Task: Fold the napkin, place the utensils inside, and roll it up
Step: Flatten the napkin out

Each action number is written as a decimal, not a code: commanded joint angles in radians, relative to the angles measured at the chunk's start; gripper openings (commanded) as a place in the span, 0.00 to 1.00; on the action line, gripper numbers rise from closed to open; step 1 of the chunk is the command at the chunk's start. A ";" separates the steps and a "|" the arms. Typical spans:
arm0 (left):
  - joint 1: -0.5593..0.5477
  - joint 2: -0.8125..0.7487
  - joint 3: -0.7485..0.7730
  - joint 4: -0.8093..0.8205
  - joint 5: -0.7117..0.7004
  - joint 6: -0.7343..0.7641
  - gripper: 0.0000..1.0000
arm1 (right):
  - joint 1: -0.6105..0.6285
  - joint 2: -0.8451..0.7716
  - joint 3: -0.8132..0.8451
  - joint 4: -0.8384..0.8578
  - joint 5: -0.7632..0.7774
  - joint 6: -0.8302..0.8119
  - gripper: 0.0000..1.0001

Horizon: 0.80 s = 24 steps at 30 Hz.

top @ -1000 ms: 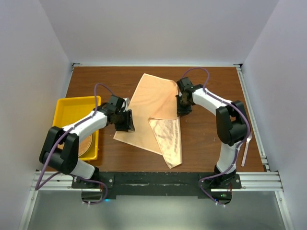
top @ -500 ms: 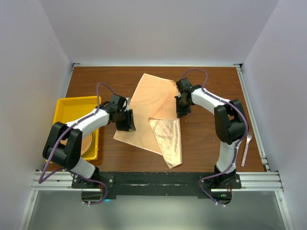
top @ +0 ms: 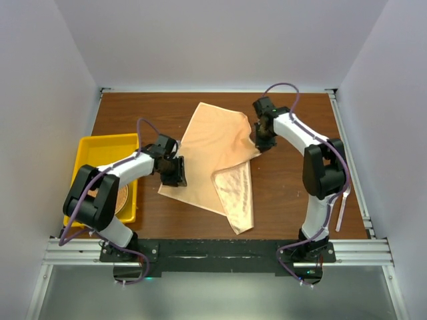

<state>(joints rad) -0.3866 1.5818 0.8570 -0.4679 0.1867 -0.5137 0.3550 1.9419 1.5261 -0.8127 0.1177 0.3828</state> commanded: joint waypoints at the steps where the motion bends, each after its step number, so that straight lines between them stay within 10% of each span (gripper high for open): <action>1: 0.003 0.003 -0.013 0.022 -0.007 0.006 0.47 | -0.128 0.020 0.114 -0.031 0.386 -0.031 0.00; 7: 0.000 -0.042 0.016 0.005 0.008 0.007 0.47 | -0.165 0.161 0.380 -0.060 0.663 -0.105 0.00; 10: 0.000 -0.045 0.042 -0.009 0.007 0.012 0.48 | -0.163 0.166 0.445 -0.060 0.694 -0.145 0.31; 15: 0.002 -0.052 0.085 -0.006 0.008 0.011 0.50 | -0.128 0.108 0.453 -0.057 0.496 -0.147 0.57; 24: 0.002 0.041 0.077 0.049 -0.012 0.014 0.51 | -0.087 -0.012 0.122 -0.003 0.044 -0.019 0.57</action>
<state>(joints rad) -0.3866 1.5917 0.9211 -0.4568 0.1894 -0.5125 0.2699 2.0029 1.7859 -0.8543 0.3603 0.3077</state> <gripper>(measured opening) 0.506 0.576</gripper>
